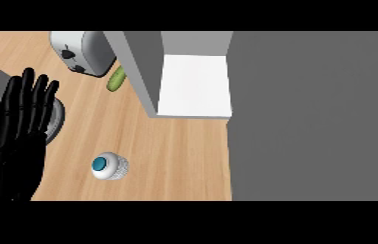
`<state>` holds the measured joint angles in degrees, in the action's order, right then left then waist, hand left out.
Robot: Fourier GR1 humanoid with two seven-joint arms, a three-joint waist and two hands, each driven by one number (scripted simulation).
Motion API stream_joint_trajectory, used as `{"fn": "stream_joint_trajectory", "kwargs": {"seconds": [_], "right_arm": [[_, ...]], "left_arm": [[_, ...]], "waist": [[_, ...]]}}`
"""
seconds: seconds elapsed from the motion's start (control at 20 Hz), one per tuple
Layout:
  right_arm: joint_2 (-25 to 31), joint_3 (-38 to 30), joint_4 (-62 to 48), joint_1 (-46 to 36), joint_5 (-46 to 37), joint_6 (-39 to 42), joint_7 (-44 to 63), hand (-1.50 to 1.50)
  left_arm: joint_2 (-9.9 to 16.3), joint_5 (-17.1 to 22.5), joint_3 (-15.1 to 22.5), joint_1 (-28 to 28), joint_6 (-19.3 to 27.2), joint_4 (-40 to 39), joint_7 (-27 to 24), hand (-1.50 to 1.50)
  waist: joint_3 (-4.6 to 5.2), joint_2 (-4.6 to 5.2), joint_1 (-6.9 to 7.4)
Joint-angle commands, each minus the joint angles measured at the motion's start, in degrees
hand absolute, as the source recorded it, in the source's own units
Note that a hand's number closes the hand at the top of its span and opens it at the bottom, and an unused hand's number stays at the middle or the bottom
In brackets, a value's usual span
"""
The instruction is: Pick up the bottled water, place it into the cabinet and close the cabinet
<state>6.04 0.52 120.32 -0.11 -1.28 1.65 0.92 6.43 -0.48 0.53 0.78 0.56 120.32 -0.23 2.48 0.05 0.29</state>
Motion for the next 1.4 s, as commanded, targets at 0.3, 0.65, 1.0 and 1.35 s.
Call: {"fn": "stream_joint_trajectory", "kwargs": {"seconds": [0.3,0.65,1.0,1.35], "right_arm": [[-1.3,2.7,2.7,6.0,9.2,4.0,6.8,-1.50],[0.6,1.7,16.1,21.6,15.9,7.0,10.9,-1.50],[-1.4,5.0,24.1,31.0,15.0,8.7,9.7,-1.50],[-2.8,7.6,25.5,37.4,13.3,11.5,5.7,-1.50]], "left_arm": [[6.6,21.2,3.7,5.5,-19.4,-3.3,4.3,-1.50],[14.0,34.7,-3.5,18.5,-27.8,6.1,7.6,-1.50],[14.0,37.4,-7.6,21.2,-28.3,9.0,12.1,-1.50],[10.6,30.4,-11.1,25.1,-35.5,3.5,4.7,-1.50]], "waist": [[-2.35,0.22,-0.87],[-2.48,-0.44,-0.24],[-2.49,-0.26,-0.52],[-2.46,-0.34,-0.68]]}}
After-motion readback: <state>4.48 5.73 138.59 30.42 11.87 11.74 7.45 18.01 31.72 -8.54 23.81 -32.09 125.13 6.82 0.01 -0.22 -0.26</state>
